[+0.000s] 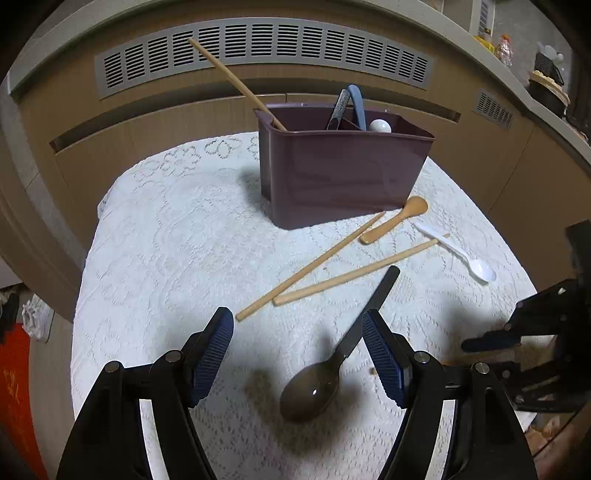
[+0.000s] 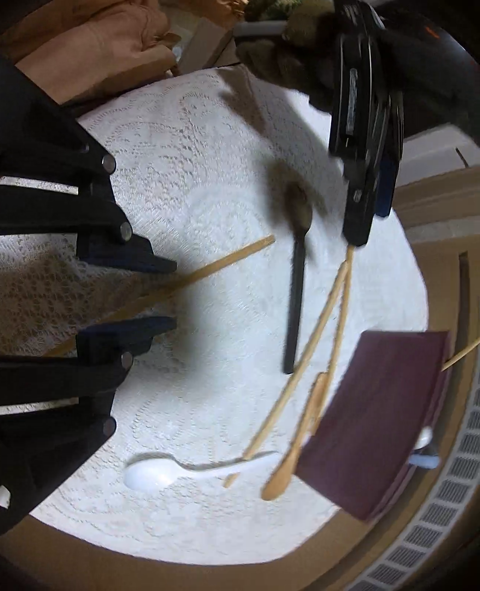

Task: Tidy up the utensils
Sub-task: 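Reach the left tool to a long wooden spoon while the right tool reaches a wooden chopstick, then close the left tool on the wooden spoon handle while the right tool grasps the chopstick, then lift the wooden spoon with the left tool while the right tool lifts the chopstick over the caddy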

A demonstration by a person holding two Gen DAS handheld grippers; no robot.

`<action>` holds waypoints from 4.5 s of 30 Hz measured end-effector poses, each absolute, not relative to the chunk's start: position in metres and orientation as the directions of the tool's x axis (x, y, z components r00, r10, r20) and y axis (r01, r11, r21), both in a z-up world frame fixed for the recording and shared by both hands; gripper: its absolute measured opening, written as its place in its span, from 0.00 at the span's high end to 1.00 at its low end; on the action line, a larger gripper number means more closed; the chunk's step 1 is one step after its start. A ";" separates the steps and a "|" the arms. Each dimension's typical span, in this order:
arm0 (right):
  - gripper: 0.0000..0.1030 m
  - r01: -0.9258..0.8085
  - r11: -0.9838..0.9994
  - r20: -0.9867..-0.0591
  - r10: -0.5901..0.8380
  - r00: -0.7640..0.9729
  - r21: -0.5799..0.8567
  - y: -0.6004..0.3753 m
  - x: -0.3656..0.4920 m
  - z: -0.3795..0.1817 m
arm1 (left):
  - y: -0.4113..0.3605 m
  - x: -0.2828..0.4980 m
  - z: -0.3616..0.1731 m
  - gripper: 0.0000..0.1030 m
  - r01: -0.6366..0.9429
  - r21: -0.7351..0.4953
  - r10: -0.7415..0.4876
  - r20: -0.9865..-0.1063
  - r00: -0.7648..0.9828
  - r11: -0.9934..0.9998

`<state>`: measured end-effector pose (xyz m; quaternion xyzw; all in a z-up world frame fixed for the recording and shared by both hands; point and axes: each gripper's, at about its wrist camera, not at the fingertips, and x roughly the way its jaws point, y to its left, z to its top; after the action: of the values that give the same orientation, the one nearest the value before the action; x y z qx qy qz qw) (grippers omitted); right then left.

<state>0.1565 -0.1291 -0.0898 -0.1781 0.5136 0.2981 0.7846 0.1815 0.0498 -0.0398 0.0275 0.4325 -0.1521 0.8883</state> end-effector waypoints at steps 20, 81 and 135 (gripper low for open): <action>0.93 -0.498 0.846 -0.844 0.399 0.359 0.189 -0.177 0.158 -0.067 | -0.020 0.198 -0.077 0.63 0.537 0.099 -0.170 -0.887 0.429 0.838; 0.93 -0.496 0.854 -0.525 0.499 0.689 0.160 -0.187 0.123 0.103 | 0.030 0.116 0.123 0.88 0.404 -0.232 -0.463 -0.336 0.820 0.885; 0.94 -0.403 0.909 -0.098 0.413 0.905 0.107 -0.177 0.255 0.174 | 0.042 0.248 0.148 0.88 0.304 -0.240 -0.337 -0.110 0.935 0.922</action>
<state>0.2549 -0.1769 0.1740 0.0422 0.0592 0.2092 0.9752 0.2477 0.0423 0.1477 -0.1103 0.0746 -0.1641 0.9774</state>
